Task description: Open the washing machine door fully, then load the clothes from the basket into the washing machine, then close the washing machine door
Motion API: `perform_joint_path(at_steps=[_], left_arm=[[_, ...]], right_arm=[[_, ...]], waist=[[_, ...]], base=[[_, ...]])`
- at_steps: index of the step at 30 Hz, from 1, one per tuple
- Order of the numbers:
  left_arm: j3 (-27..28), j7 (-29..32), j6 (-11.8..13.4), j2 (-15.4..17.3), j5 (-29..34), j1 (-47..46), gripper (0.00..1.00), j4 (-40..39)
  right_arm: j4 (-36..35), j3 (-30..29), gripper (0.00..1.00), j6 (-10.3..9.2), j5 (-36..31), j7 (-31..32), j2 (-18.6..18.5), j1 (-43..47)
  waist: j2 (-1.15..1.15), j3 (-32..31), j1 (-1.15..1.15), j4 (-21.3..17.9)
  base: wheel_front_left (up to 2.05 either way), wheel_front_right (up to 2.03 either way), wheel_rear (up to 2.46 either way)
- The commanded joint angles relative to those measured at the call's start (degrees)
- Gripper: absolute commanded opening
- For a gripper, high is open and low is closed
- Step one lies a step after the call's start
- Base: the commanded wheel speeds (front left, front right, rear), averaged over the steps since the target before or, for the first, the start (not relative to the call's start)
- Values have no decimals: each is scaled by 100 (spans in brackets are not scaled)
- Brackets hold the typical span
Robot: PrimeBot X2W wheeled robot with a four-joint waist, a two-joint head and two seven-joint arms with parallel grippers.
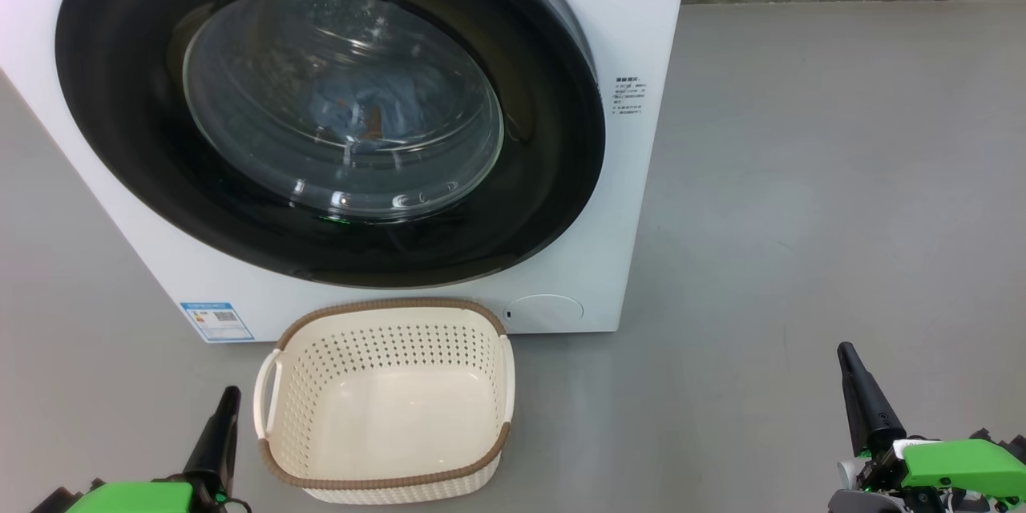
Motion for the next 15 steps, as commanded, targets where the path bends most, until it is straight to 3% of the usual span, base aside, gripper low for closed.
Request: perform_joint_path(at_steps=[1, 15], left_arm=[[199, 39, 7, 75, -42, -265, 0, -166], [199, 39, 7, 75, -42, -265, 0, -166]], right_arm=[[-167, 126, 0, 9, 15, 51, -20, -209], [-167, 126, 0, 9, 15, 51, -20, -209]], waist=[[0, 0, 0, 0], [0, 0, 0, 0]], base=[[0, 0, 0], [0, 0, 0]])
